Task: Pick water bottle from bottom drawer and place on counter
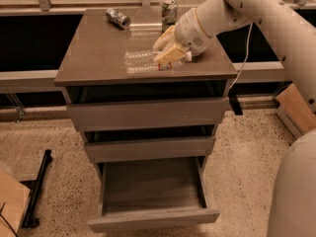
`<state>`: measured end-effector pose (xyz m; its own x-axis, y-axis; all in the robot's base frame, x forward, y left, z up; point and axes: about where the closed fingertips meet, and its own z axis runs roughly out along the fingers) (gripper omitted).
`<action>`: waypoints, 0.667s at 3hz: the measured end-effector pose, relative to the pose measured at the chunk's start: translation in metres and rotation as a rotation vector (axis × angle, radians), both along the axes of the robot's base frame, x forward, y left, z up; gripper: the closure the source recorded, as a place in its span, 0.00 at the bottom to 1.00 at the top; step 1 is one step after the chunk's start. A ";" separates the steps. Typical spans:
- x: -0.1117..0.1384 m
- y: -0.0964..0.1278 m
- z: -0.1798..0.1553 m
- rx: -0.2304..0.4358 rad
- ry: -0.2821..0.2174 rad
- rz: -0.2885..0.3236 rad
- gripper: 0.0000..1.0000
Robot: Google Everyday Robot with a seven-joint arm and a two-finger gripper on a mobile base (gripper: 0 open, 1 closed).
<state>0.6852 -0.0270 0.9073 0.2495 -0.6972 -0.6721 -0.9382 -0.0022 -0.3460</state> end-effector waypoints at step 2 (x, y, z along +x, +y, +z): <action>0.048 0.024 -0.031 0.032 -0.028 -0.079 0.84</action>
Offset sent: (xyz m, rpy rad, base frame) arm 0.0824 0.0280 -0.0611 -0.0576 -0.0641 -0.1442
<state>0.7327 -0.0033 0.8763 0.2140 -0.6934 -0.6881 -0.9250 0.0827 -0.3710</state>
